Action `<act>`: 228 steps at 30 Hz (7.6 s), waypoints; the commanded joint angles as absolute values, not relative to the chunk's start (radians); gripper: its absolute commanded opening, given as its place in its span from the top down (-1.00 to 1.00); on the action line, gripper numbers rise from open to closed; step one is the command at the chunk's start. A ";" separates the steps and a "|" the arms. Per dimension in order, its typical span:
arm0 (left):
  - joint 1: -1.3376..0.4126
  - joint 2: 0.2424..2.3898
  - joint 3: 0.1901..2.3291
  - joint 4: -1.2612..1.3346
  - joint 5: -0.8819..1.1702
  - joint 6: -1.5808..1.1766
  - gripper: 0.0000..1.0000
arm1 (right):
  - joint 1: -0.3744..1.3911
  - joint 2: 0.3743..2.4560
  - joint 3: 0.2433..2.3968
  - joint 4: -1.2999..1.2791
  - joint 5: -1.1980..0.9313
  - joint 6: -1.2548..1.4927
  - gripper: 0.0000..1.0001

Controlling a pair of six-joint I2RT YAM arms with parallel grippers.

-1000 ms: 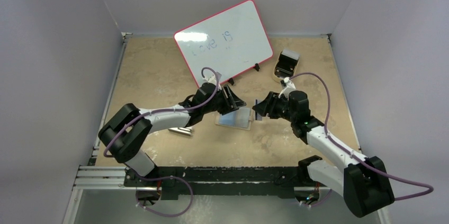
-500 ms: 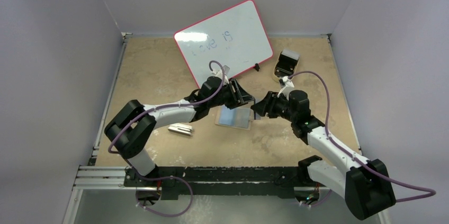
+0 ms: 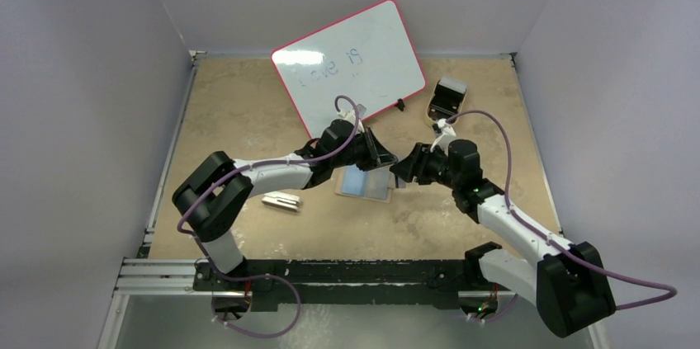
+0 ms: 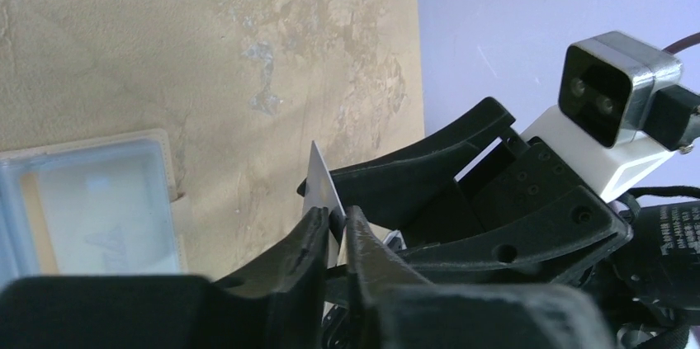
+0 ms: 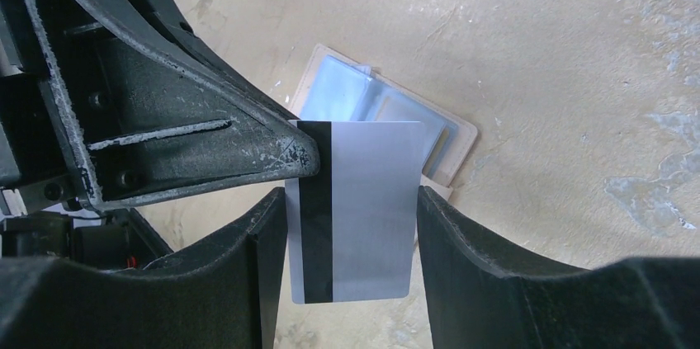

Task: Put the credit cards into the card holder
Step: Adjust the credit card, then insert the credit card into the card holder.

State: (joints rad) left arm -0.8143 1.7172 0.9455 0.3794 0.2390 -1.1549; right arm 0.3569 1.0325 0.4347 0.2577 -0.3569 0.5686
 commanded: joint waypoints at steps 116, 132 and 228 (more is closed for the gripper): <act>-0.604 1.688 0.773 0.307 0.404 -0.805 1.00 | 0.336 1.367 0.484 0.374 -0.364 0.533 0.29; -0.604 1.728 0.798 0.293 0.398 -0.790 1.00 | 0.336 1.453 0.499 0.394 -0.384 0.514 0.39; -0.745 1.703 0.816 0.229 0.096 -0.897 0.37 | 0.337 1.350 0.505 0.297 -0.380 0.517 0.39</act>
